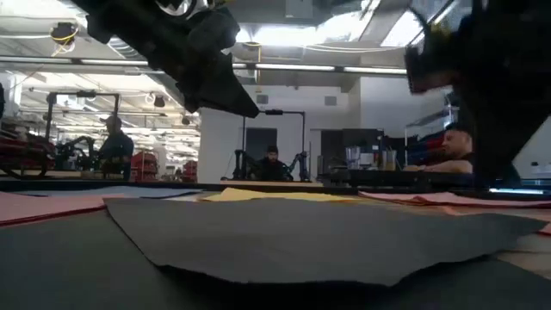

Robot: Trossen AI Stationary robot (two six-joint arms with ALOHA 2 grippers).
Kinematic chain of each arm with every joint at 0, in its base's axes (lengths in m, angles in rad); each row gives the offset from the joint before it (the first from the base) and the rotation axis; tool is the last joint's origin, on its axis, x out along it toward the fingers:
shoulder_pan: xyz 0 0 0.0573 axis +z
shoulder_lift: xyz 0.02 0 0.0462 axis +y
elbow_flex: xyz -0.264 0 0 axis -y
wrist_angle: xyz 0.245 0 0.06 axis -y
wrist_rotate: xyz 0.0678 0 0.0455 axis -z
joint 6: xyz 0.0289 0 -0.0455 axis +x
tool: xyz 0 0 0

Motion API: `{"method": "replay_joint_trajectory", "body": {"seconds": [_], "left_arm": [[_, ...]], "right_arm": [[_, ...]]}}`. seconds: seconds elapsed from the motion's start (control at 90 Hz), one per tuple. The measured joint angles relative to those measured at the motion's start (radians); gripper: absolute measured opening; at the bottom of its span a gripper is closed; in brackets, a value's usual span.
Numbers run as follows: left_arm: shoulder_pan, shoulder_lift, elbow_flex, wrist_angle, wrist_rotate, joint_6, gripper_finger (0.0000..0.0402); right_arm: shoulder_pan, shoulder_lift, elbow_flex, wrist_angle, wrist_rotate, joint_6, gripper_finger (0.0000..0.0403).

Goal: Organize paper
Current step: Stack the black paper on top of the other black paper

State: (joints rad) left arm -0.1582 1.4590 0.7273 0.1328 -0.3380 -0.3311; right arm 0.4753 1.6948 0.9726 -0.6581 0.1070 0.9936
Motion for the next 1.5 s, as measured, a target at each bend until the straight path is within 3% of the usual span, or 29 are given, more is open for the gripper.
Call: {"method": "replay_joint_trajectory", "body": {"seconds": [0.289,0.533,0.789,0.944,1.289,1.5], "left_arm": [[-0.008,0.0,0.0,-0.06,0.006,-0.02,0.0],[-0.012,0.0,0.0,-0.142,0.014,-0.09,0.0],[-0.07,0.041,0.0,-0.154,0.029,-0.133,0.0],[-0.144,0.04,0.002,-0.215,0.032,-0.179,0.0],[-0.258,0.042,0.048,-0.747,0.009,-0.534,0.0],[-0.275,0.042,0.048,-0.78,0.009,-0.596,0.0]], "right_arm": [[0.002,0.063,-0.001,0.153,-0.099,-0.029,0.0],[0.003,0.086,0.008,0.201,-0.105,-0.03,0.0],[0.015,0.085,0.011,0.374,-0.247,-0.059,0.0],[0.032,0.064,0.013,0.331,-0.166,-0.044,0.0],[0.035,0.064,0.011,0.227,-0.073,-0.033,0.0],[0.035,0.087,0.011,0.222,-0.062,-0.029,0.0]]}}
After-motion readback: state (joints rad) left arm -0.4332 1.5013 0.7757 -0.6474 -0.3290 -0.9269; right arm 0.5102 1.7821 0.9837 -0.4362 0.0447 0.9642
